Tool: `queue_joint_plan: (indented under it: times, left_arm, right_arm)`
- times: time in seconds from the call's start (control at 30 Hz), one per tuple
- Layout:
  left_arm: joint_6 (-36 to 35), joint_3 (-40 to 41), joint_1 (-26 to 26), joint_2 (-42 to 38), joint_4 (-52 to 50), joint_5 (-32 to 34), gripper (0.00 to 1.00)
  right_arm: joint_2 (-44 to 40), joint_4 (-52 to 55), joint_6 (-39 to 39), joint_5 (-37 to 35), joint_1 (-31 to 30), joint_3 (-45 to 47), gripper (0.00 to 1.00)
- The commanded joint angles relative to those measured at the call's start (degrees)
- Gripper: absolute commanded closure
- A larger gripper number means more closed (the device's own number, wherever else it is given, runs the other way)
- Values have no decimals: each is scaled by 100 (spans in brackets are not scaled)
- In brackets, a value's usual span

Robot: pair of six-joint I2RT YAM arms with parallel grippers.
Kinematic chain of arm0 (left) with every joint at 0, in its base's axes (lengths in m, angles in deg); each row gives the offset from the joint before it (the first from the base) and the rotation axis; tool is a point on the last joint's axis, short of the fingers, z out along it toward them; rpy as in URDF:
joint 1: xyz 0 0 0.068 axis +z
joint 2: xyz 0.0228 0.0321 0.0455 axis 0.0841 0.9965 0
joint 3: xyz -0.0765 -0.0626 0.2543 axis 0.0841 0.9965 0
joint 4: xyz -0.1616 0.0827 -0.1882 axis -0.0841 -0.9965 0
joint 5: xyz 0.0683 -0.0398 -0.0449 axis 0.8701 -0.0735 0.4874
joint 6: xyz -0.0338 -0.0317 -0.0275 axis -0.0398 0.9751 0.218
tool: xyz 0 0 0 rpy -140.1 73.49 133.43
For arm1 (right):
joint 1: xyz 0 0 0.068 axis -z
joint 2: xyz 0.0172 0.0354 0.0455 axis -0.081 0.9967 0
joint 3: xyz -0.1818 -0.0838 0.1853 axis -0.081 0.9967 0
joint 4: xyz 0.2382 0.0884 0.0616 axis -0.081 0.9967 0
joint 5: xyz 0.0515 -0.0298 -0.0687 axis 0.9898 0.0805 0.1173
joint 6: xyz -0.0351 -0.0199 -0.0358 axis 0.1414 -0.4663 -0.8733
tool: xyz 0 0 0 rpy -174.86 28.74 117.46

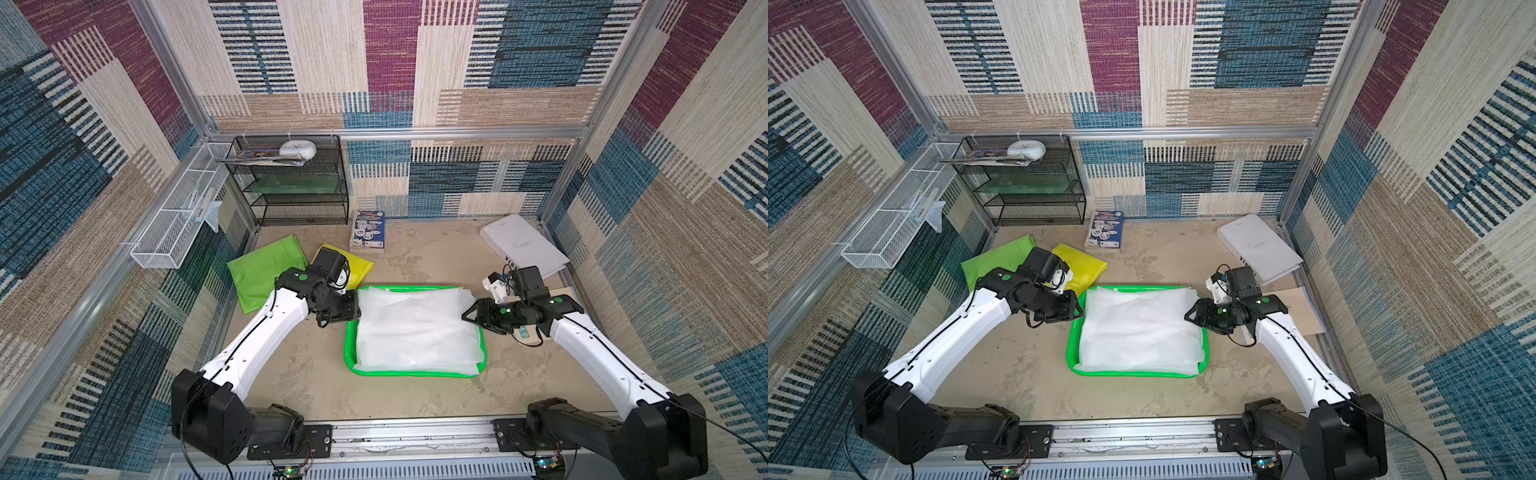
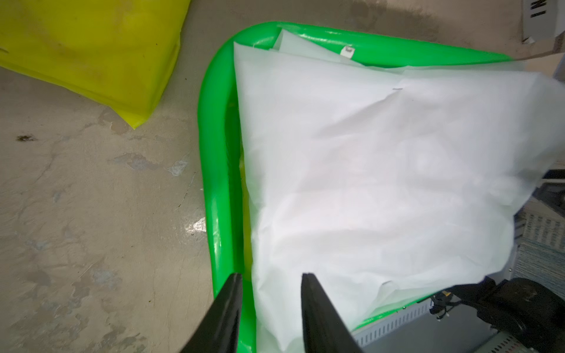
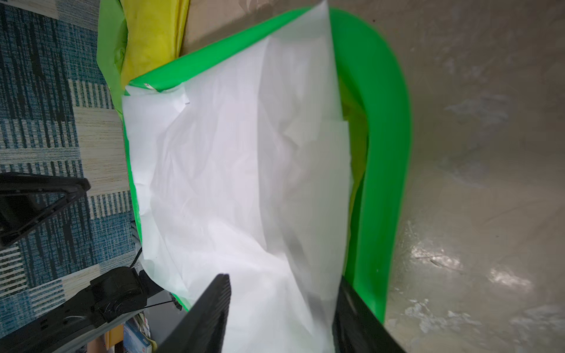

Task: Put the folded raincoat in the basket
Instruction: Place the raincoat in the basket.

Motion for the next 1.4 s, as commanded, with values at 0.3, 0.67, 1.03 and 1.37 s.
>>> queue_joint_plan:
  times: [0.3, 0.67, 1.03, 1.37]
  left_arm:
    - [518, 440, -608, -298, 347, -1158, 86]
    - [955, 1439, -1175, 224, 1376, -1135, 100]
    - [873, 1609, -1175, 110, 565, -393, 99]
    - [1160, 798, -1392, 542, 1154, -1168, 99]
  right_arm:
    - [-501, 501, 283, -336, -537, -228, 67]
    - [-103, -367, 1226, -448, -2001, 703, 80]
    - [73, 806, 699, -1991, -2107, 310, 88]
    - [375, -767, 1456, -509, -2551, 72, 89]
